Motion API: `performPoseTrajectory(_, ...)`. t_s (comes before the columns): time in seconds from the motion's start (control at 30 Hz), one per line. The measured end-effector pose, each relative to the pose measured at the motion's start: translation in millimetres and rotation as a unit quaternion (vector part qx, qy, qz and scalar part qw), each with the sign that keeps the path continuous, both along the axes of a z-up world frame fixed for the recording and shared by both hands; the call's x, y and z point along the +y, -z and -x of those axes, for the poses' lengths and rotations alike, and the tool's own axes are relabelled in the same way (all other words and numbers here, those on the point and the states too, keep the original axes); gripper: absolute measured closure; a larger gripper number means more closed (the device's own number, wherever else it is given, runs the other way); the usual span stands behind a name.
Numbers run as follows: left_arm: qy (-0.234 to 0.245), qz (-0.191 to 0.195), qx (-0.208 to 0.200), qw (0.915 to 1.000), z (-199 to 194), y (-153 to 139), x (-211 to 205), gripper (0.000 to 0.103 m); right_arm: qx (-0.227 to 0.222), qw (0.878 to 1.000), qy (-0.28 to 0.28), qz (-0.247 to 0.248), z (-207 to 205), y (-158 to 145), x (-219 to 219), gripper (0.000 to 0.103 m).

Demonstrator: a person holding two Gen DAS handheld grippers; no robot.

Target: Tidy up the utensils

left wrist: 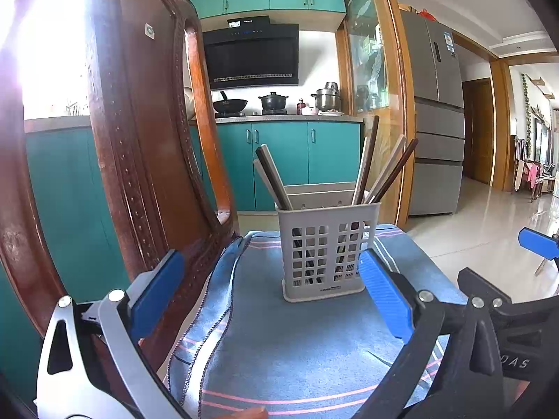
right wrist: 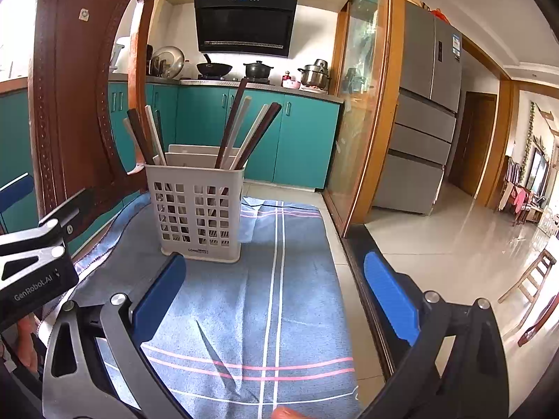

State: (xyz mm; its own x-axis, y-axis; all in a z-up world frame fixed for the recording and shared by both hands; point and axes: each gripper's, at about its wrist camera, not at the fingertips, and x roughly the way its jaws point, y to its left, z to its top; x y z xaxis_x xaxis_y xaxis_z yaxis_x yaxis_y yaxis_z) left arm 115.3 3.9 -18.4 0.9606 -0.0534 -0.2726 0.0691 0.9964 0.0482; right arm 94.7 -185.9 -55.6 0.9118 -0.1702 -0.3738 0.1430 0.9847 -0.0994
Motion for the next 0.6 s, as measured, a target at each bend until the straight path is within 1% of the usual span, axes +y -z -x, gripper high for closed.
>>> performPoseTrajectory(0.6, -0.003, 0.003, 0.001, 1.0000, 2.0, 1.9, -3.4, 0.003, -0.001, 1.000, 0.002, -0.006, 1.2, 1.6, -2.8, 0.003)
